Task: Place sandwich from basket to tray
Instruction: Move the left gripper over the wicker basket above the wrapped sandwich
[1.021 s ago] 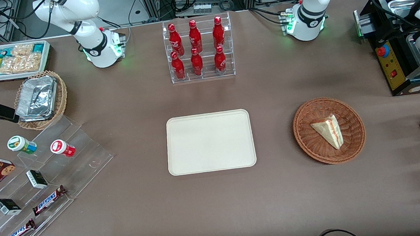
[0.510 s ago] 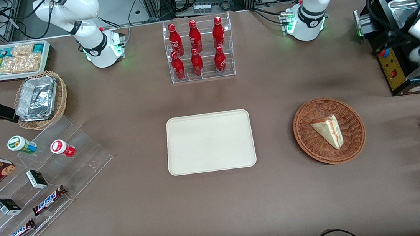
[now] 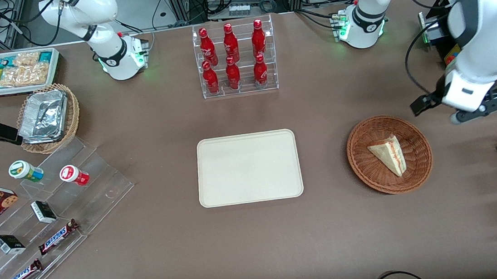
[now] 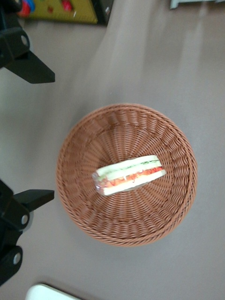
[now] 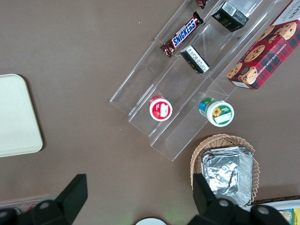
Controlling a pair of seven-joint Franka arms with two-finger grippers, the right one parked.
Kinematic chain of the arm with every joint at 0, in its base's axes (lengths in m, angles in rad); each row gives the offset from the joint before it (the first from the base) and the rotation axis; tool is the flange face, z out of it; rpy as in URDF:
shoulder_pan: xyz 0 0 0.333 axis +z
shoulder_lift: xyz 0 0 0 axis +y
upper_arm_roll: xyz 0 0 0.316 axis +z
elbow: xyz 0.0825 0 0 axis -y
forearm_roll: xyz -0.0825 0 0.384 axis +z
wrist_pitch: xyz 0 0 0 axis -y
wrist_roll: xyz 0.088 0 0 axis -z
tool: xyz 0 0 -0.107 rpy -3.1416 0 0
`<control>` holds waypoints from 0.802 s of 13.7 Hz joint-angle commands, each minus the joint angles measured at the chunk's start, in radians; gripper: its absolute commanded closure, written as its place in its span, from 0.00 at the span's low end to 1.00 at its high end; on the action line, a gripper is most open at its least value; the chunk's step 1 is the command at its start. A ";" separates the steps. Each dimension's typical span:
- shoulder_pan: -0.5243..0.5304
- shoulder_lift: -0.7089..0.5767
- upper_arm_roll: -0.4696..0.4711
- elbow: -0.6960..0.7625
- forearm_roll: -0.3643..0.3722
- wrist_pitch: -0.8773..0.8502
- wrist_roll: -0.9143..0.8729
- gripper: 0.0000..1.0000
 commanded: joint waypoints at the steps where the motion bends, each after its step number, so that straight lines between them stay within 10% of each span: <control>1: 0.002 0.072 -0.063 -0.002 0.014 0.068 -0.189 0.00; 11: 0.014 0.304 -0.078 0.001 0.044 0.284 -0.225 0.00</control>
